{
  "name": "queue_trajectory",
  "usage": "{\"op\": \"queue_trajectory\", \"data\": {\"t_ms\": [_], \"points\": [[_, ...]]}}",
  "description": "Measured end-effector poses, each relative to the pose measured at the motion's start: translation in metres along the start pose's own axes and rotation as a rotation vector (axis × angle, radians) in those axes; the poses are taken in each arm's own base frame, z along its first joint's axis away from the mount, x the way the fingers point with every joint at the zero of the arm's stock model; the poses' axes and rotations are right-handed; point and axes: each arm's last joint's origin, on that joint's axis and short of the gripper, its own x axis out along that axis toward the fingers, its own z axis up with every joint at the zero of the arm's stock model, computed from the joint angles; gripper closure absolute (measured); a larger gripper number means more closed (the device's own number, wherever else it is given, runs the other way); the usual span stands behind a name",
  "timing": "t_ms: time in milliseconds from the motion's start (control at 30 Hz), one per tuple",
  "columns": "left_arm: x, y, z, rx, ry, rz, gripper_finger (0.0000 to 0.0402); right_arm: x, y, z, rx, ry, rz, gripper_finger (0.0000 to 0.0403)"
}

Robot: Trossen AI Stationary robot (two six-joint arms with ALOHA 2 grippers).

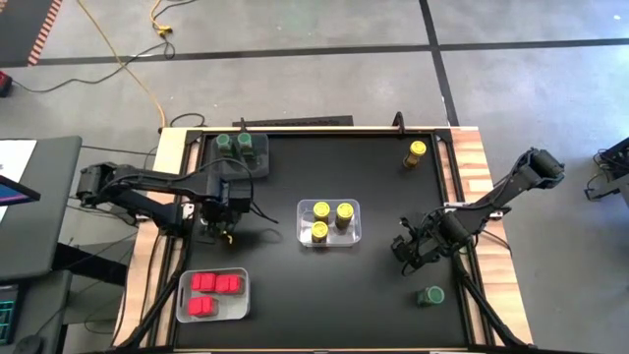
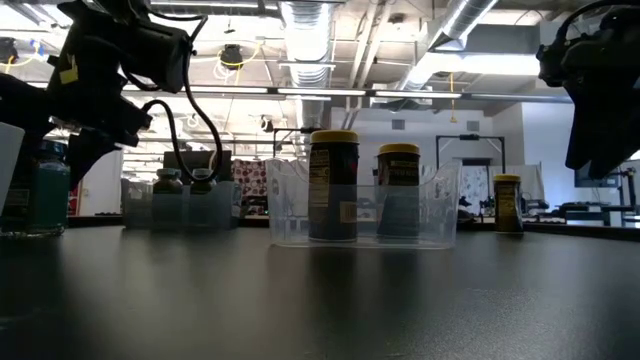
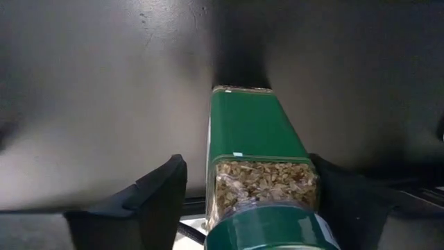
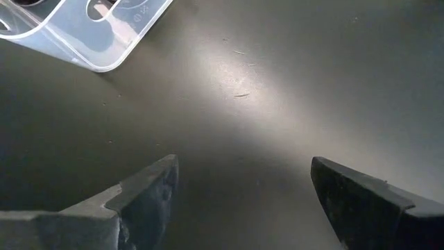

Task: Sort spices by type
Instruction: Put the green seasoning bottle into the transparent bin

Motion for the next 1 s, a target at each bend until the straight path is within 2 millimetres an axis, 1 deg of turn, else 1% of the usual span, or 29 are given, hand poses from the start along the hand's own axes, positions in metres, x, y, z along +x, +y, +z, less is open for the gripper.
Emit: {"op": "queue_trajectory", "data": {"t_ms": [300, 367, 467, 600, 733, 900, 1000], "points": [[0.0, 0.0, -0.001, 0.0, 0.004, 0.0, 0.0206, 0.0, 0.0, 0.0, -0.002, 0.0, 0.0, 0.0046], [-0.002, 0.0, -0.001, -0.009, 0.013, -0.001, 0.0209, 0.0, 0.0, 0.0, -0.002, 0.0, 0.0, 0.0046], [-0.011, 0.002, -0.003, -0.019, 0.027, 0.008, 0.0209, 0.0, 0.0, 0.0, -0.002, 0.0, 0.0, 0.0046], [-0.034, 0.009, 0.001, -0.032, -0.031, 0.018, 0.0209, 0.0, 0.0, 0.0, -0.002, 0.0, 0.0, 0.0046], [-0.068, 0.022, 0.004, -0.055, -0.142, 0.056, 0.0209, 0.0, 0.0, 0.0, -0.002, -0.001, 0.0, 0.0046], [-0.115, 0.047, -0.001, -0.126, -0.299, 0.152, 0.0209, 0.0, 0.0, 0.0, -0.002, -0.002, -0.001, 0.0046], [-0.136, 0.067, -0.004, -0.147, -0.319, 0.223, 0.0209, 0.0, 0.0, 0.0, -0.002, -0.002, 0.0, 0.0046]]}}
